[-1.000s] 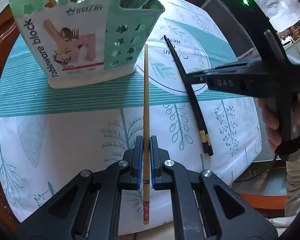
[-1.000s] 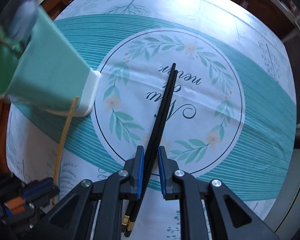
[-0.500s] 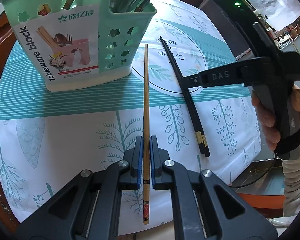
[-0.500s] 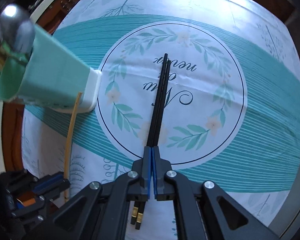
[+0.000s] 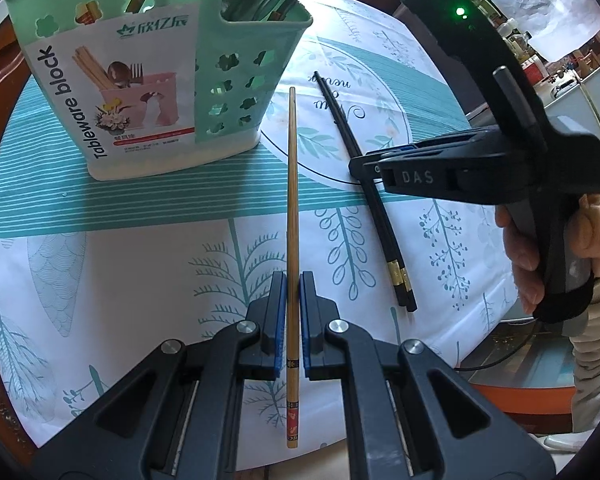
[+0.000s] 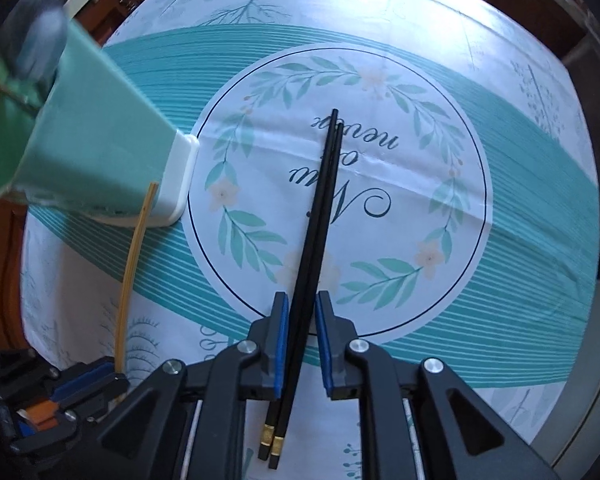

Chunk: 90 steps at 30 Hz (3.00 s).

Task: Organize utensils

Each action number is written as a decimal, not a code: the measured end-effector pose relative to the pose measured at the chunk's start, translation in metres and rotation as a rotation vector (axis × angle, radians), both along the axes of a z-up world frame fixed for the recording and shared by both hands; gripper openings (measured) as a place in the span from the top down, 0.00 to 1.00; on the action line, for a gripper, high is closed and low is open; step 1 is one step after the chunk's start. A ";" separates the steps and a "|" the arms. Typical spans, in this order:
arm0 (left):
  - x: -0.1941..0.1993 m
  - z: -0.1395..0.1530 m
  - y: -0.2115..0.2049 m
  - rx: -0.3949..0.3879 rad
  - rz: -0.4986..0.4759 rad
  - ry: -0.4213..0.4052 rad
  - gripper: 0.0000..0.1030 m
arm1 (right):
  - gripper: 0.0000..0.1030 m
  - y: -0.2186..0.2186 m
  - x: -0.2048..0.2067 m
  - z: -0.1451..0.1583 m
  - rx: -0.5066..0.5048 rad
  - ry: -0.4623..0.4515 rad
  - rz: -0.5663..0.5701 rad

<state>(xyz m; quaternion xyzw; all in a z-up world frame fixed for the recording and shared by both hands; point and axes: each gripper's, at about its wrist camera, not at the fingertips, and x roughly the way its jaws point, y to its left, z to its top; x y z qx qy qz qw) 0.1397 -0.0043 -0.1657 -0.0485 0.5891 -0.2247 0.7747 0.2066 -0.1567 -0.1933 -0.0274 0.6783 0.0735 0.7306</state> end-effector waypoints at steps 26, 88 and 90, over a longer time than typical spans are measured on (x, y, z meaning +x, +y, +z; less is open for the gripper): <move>-0.008 0.025 -0.001 -0.005 0.002 -0.082 0.96 | 0.99 -0.005 -0.031 0.000 0.175 -0.005 -0.044; 0.062 0.164 0.107 -0.112 0.395 -0.938 0.96 | 0.96 0.034 -0.063 0.239 0.522 -0.938 0.179; 0.066 0.152 0.109 -0.110 0.390 -0.915 0.96 | 0.96 0.038 -0.057 0.237 0.533 -0.932 0.176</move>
